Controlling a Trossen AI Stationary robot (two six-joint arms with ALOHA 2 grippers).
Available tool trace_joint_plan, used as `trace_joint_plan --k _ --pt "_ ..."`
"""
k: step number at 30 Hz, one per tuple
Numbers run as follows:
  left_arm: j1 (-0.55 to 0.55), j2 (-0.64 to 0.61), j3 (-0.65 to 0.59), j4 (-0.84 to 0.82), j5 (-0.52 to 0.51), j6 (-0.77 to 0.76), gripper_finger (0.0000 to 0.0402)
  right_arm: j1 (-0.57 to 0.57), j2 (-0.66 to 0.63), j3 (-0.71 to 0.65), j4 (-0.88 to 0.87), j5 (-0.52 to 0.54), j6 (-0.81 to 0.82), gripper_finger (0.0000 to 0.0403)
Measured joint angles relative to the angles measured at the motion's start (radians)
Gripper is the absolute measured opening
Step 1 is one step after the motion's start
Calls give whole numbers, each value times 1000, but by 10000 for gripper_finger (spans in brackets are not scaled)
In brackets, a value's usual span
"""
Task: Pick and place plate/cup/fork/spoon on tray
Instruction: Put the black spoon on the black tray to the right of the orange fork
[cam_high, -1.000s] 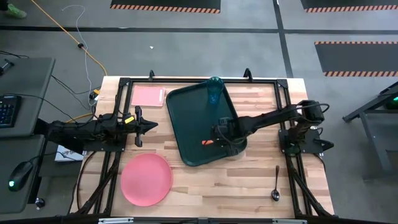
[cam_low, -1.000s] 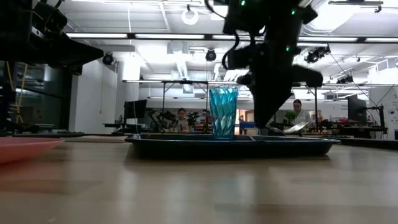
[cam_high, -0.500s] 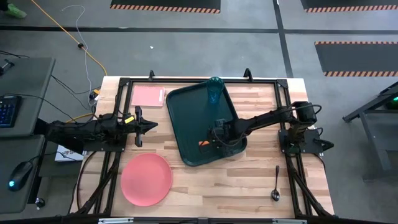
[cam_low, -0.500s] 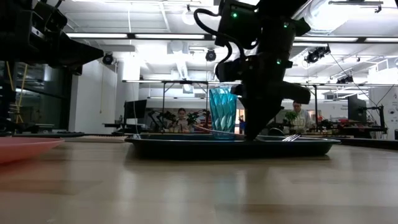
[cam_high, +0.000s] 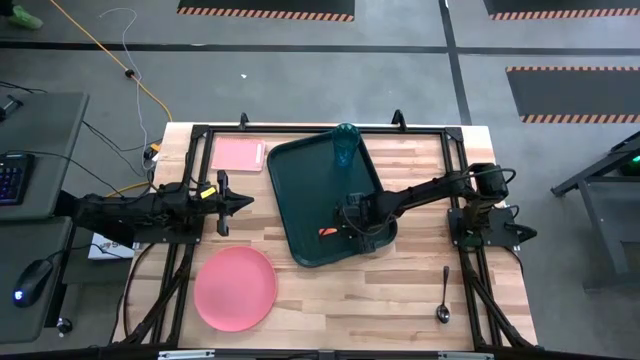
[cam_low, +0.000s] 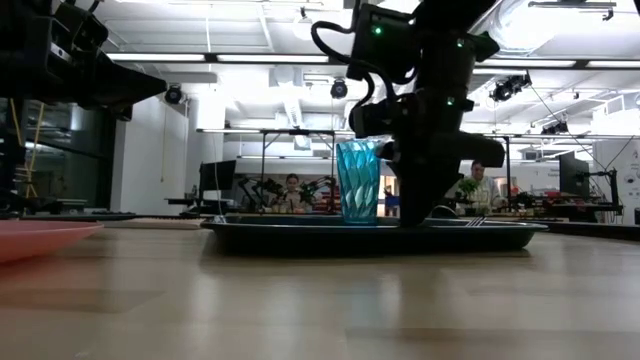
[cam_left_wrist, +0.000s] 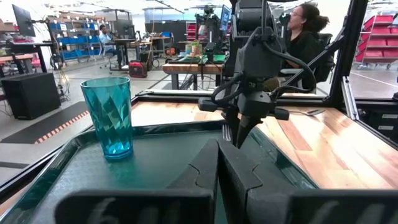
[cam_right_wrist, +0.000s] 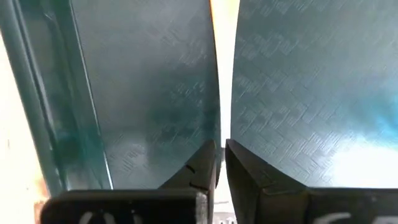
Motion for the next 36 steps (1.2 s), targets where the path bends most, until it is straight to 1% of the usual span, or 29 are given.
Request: trace_joint_plan --k 10,13,15,17,20,22,24,29,33,36 --pt "0 0 0 0 0 0 0 0 -4 1 17 -10 6 33" --pt "0 0 0 0 0 0 0 0 -31 2 16 7 16 49" --pt "0 0 0 0 0 0 0 2 -64 2 -3 8 69 66" --pt "0 0 0 0 0 0 0 2 -106 3 -55 -35 151 83" --pt "0 0 0 0 0 0 0 17 -171 3 -192 -147 356 106" --pt "0 0 0 0 0 0 0 47 -212 -10 -254 -220 520 117" --pt "0 0 0 0 0 0 0 95 -252 -44 -289 -258 677 124" --pt "0 0 0 0 0 0 0 285 -336 -173 -271 -271 1116 126" --pt "0 0 0 0 0 0 0 460 -373 -260 -255 -330 1559 126" --pt "0 0 0 0 0 0 0 577 -380 -296 -239 -371 1846 126"
